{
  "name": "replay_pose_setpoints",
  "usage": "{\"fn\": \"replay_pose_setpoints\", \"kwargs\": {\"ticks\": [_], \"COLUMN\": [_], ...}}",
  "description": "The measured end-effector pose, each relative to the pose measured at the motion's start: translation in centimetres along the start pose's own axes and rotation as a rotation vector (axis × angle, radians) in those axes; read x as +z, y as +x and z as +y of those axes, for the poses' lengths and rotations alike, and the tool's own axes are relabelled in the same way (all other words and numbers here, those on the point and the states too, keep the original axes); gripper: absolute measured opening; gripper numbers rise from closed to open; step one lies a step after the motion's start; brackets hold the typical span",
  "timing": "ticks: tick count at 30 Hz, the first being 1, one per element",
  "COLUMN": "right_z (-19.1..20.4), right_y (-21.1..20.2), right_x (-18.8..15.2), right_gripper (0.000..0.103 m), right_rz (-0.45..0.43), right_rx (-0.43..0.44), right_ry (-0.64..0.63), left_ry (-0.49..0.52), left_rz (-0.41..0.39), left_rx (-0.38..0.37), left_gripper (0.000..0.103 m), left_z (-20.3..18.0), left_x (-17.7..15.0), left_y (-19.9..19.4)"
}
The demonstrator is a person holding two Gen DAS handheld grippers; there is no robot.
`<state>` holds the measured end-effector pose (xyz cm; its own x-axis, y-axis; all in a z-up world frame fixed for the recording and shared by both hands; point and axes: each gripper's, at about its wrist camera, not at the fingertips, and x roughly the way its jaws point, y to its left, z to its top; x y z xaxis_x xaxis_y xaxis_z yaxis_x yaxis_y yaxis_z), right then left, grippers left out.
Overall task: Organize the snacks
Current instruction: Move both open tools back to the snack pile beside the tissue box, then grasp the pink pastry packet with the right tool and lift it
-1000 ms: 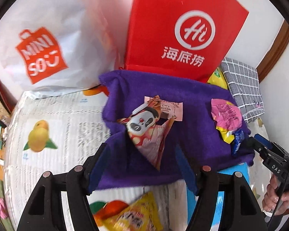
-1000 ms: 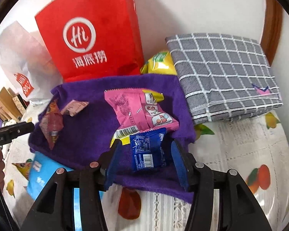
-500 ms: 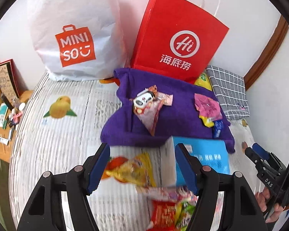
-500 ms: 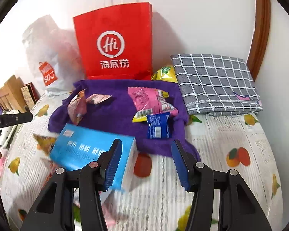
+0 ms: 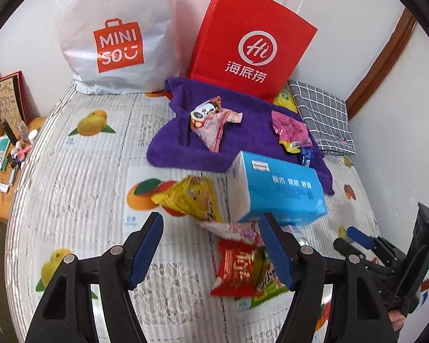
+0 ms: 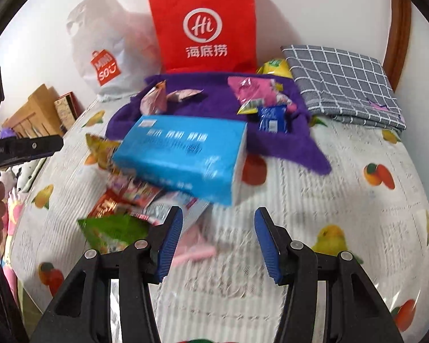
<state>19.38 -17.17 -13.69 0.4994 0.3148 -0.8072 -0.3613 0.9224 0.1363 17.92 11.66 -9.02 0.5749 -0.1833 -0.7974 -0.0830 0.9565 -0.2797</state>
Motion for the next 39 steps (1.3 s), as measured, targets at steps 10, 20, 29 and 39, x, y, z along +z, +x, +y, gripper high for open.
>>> {"fn": "replay_pose_setpoints", "kwargs": {"ticks": [10, 20, 29, 39], "right_z": [2.2, 3.1, 3.5, 2.8], "right_y": [1.0, 3.2, 5.5, 4.7], "right_x": [-1.6, -1.6, -1.4, -3.3], "right_gripper": [0.052, 0.052, 0.052, 0.037], "right_rz": [0.047, 0.09, 0.133, 0.13], "right_rx": [0.056, 0.046, 0.02, 0.021], "right_ry": [-0.049, -0.068, -0.107, -0.112], "left_ry": [-0.01, -0.024, -0.034, -0.027], "left_rz": [0.021, 0.029, 0.039, 0.051], "left_rx": [-0.032, -0.035, -0.029, -0.031], "left_gripper": [0.068, 0.068, 0.068, 0.068], "left_z": [1.0, 2.5, 3.2, 2.6], "left_x": [-1.8, -2.3, -2.6, -3.0], "left_y": [0.0, 0.4, 0.9, 1.2]}}
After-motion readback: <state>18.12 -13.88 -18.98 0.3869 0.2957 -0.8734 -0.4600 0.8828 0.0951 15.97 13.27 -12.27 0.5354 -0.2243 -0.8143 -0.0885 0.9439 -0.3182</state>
